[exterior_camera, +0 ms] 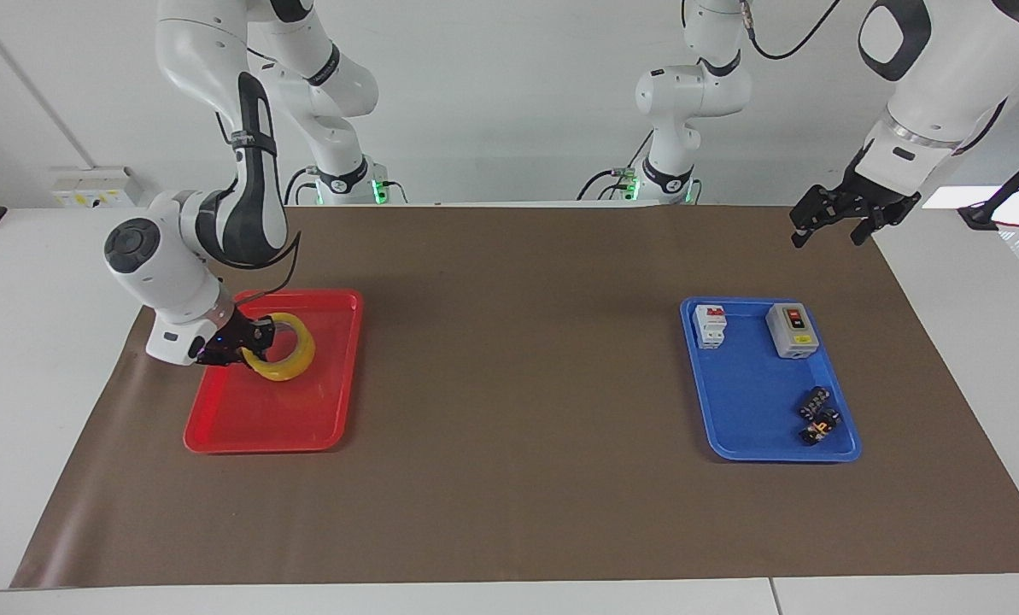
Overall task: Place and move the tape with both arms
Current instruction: 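Carry the tape with the right gripper into the red tray, then lower the tape into the red tray and open the right gripper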
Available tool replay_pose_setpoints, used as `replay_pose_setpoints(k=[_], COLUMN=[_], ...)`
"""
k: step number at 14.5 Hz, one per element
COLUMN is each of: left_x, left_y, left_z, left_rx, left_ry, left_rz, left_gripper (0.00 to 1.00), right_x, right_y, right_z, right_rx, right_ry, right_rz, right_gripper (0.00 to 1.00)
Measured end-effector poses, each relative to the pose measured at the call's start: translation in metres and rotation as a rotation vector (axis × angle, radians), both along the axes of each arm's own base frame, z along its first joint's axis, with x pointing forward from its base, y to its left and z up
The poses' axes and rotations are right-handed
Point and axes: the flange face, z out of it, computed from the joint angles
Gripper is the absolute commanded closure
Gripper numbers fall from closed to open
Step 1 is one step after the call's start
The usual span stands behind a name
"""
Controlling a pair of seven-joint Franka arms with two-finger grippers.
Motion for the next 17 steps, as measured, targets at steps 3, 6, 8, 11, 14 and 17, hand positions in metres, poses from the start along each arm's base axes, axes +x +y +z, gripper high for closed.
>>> replay_pose_setpoints(k=[3,6,8,11,14,17], left_x=[0.0,0.0,0.0,0.0,0.0,0.0], left_y=[0.0,0.0,0.0,0.0,0.0,0.0], left_z=[0.0,0.0,0.0,0.0,0.0,0.0], left_rx=[0.0,0.0,0.0,0.0,0.0,0.0], left_ry=[0.0,0.0,0.0,0.0,0.0,0.0], left_rz=[0.0,0.0,0.0,0.0,0.0,0.0], left_gripper=[0.0,0.0,0.0,0.0,0.0,0.0], right_x=[-0.002,-0.006,-0.008,-0.01,-0.008,-0.004], right_y=[0.005,0.008,0.008,0.01,0.02,0.027], right_z=[-0.006,-0.019,-0.023,-0.024,-0.02,-0.006], right_rx=[-0.009,-0.018,-0.019,-0.019,-0.019,-0.02], right_ry=[-0.061,-0.119,-0.122,-0.127,-0.137,-0.152], right_rz=[0.006,0.009,0.008,0.001,-0.014,-0.122], right_gripper=[1.0,1.0,1.0,0.0,0.0,0.0])
